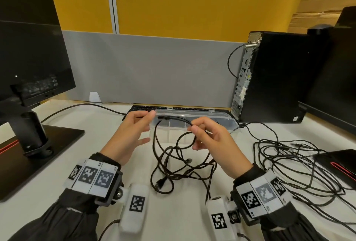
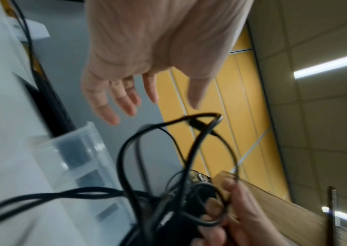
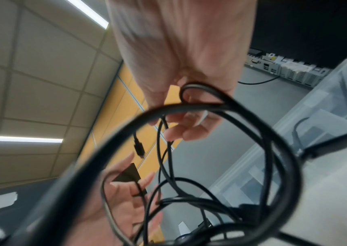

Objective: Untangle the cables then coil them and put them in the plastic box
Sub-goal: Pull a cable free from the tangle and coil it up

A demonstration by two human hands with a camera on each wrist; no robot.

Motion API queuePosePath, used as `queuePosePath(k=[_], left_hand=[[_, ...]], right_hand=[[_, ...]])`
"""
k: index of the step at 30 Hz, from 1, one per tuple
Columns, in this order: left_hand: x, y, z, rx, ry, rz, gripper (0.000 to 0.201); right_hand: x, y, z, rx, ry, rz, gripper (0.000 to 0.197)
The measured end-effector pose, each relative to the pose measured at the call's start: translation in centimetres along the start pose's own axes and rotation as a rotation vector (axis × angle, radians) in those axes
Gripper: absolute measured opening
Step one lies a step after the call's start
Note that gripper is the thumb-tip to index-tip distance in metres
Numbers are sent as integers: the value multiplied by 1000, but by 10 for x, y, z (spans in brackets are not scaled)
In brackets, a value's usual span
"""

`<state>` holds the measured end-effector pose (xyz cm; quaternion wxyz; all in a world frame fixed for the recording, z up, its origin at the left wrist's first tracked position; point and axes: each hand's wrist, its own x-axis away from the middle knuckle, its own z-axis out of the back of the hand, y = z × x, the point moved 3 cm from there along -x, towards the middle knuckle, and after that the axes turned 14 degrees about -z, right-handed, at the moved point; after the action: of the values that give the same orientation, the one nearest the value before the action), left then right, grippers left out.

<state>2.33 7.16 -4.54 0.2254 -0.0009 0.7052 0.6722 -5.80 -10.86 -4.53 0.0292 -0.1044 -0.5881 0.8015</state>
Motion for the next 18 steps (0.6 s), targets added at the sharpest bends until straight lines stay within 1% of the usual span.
queuePosePath(k=[1,2,3,4,5,6,8,9,10,11,13,15,17,18], left_hand=[[-1,-4,0,-39,-57,26,89],[-1,-9,0,-93,-138,46,109],[-1,-12,-2,-150,-228,64,120],[-1,-15,-4,-197,-315,85,124],[-1,-17,-5,-239,-397,107,123],[0,-18,-6,-274,-466,124,117],[3,-21,-7,-289,-564,136,99],[4,-23,-8,-251,-586,130,88],[5,-24,-8,-172,-584,130,81],[6,-25,-8,-56,-564,139,80],[6,-24,-3,217,-527,165,90],[6,-18,1,446,-488,191,92],[3,-15,4,562,-381,234,85],[2,-14,4,562,-334,225,77]], right_hand=[[0,0,1,-38,-3,-8,8],[0,0,2,-62,-4,-5,8],[0,-1,3,-81,-2,5,8],[0,-1,3,-102,3,19,8],[0,-1,4,-129,11,32,8],[0,-2,5,-154,17,44,8],[1,-3,6,-178,18,74,8],[2,-3,7,-177,12,90,8],[2,-3,7,-174,2,108,7],[2,-4,8,-172,-11,125,6],[3,-5,11,-169,-32,154,4],[5,-7,16,-150,-55,170,5],[7,-9,19,-98,-94,178,6],[7,-9,21,-67,-115,182,8]])
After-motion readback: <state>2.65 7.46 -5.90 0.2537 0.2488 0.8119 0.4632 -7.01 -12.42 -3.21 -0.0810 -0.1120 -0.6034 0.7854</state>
